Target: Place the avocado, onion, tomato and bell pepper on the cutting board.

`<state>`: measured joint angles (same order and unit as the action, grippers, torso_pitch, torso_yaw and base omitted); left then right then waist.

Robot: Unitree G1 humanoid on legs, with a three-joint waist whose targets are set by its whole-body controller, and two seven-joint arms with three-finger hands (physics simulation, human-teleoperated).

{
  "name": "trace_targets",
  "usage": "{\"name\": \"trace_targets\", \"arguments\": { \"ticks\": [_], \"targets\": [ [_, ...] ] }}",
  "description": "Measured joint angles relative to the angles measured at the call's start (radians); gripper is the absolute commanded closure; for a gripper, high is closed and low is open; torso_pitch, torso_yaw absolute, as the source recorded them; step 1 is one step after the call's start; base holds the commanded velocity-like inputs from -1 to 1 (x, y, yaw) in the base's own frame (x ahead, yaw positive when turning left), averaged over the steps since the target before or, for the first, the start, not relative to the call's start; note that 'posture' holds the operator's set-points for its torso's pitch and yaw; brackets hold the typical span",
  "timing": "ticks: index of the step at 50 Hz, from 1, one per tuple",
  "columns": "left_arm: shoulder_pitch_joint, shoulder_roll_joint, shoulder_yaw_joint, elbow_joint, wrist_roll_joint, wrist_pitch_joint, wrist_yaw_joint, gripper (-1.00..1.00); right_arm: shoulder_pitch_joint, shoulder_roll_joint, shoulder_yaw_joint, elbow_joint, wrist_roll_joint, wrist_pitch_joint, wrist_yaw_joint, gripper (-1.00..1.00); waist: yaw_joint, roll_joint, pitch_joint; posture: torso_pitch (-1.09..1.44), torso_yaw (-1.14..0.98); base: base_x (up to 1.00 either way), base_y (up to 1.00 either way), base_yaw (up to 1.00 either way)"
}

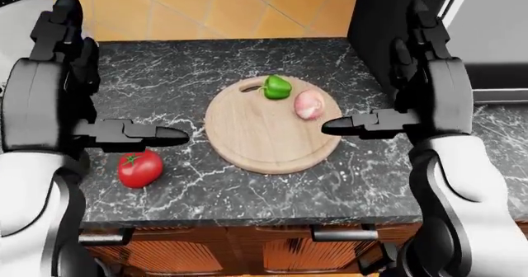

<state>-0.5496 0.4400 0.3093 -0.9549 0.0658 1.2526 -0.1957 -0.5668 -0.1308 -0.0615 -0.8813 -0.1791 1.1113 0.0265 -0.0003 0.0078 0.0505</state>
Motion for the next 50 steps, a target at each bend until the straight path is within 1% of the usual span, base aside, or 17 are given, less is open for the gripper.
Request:
{"name": "trace_targets", "arguments": {
  "ticks": [3,8,14,19,21,26,28,33,36,40,47,50],
  "targets": [
    [0.008,0.019,0.006,-0.031,0.014,0.046,-0.033,-1.00,0.010,0.006,0.001,0.000,0.005,0.002,-0.002,-1.00,0.000,0.002,0.002,0.00,0.00,0.00,0.00,0.00],
    [0.034,0.057,-0.006,-0.081,0.036,0.101,-0.114,-1.00,0.030,0.011,0.005,-0.005,0.012,-0.014,-0.005,-1.00,0.001,0.003,0.000,0.00,0.00,0.00,0.00,0.00],
    [0.069,0.075,-0.033,-0.079,0.084,0.109,-0.212,-1.00,0.056,0.010,-0.003,-0.008,0.016,-0.033,-0.003,-1.00,0.002,0.002,-0.001,0.00,0.00,0.00,0.00,0.00],
    [0.096,0.066,-0.019,-0.072,0.145,0.122,-0.265,-1.00,0.064,0.009,-0.007,-0.014,0.018,-0.036,-0.005,-1.00,0.001,0.002,-0.001,0.00,0.00,0.00,0.00,0.00],
    [0.100,0.069,0.008,-0.068,0.165,0.124,-0.284,-1.00,0.062,0.010,-0.005,-0.014,0.019,-0.037,-0.006,-1.00,0.000,0.001,-0.001,0.00,0.00,0.00,0.00,0.00],
    [0.119,0.079,0.135,-0.029,0.200,0.093,-0.321,-1.00,0.067,0.013,0.000,-0.010,0.021,-0.043,-0.009,-1.00,0.000,0.003,-0.002,0.00,0.00,0.00,0.00,0.00],
    [0.139,0.074,0.185,-0.003,0.201,0.057,-0.326,-1.00,0.061,0.010,-0.001,-0.010,0.020,-0.039,-0.010,-1.00,0.000,0.004,-0.002,0.00,0.00,0.00,0.00,0.00],
    [0.174,0.073,0.287,0.068,0.168,-0.019,-0.320,-1.00,0.063,0.011,0.002,-0.016,0.016,-0.036,-0.012,-1.00,0.001,0.003,-0.001,0.00,0.00,0.00,0.00,0.00],
    [0.199,0.055,0.335,0.125,0.131,-0.087,-0.286,-1.00,0.063,0.011,0.004,-0.021,0.015,-0.032,-0.010,-1.00,0.003,0.006,-0.003,0.00,0.00,0.00,0.00,0.00],
    [0.252,0.035,0.372,0.190,0.069,-0.168,-0.224,-1.00,0.075,0.014,0.004,-0.036,0.013,-0.030,-0.010,-1.00,0.002,0.005,-0.002,0.00,0.00,0.00,0.00,0.00],
    [0.301,0.063,0.464,0.288,-0.031,-0.266,-0.129,-1.00,0.102,0.023,0.009,-0.030,0.008,-0.044,-0.015,-1.00,-0.001,0.008,-0.002,0.00,0.00,0.00,0.00,0.00],
    [0.317,0.075,0.482,0.333,-0.066,-0.313,-0.089,-1.00,0.104,0.024,0.008,-0.030,0.006,-0.044,-0.015,-1.00,0.000,0.012,-0.002,0.00,0.00,0.00,0.00,0.00]
  ]
}}
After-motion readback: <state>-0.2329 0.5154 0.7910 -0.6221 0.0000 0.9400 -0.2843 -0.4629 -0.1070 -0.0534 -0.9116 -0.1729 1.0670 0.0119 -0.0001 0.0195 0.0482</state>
